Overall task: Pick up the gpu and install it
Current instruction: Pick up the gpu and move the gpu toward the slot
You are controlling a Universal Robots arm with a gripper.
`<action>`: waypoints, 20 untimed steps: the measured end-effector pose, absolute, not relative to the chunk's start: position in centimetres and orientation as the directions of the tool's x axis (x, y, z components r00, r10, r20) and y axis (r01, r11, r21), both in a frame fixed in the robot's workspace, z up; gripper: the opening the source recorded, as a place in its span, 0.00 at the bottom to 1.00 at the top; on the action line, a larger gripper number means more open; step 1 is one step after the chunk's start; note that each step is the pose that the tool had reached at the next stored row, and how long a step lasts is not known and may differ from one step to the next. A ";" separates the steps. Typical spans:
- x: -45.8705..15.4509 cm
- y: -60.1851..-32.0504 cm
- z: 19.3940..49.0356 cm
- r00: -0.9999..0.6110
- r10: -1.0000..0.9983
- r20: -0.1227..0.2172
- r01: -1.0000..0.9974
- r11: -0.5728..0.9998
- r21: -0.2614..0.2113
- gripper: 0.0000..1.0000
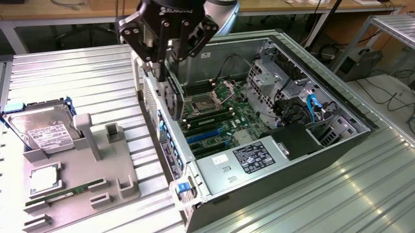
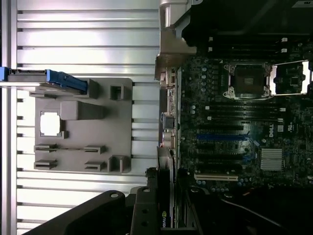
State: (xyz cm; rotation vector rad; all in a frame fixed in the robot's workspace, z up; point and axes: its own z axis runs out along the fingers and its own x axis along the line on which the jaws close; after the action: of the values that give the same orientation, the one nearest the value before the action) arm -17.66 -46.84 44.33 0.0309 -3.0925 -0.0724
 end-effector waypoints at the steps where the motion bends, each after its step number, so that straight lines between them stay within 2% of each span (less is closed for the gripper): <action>1: -17.1 -46.8 44.3 -0.999 -0.021 0.048 -0.019 0.999 0.047 0.26; 20: -7.0 -44.7 41.3 -0.999 -0.021 0.050 -0.018 0.999 0.043 0.26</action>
State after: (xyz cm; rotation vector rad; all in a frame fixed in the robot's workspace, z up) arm -6.99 -44.73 41.32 0.0303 -3.0901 -0.0656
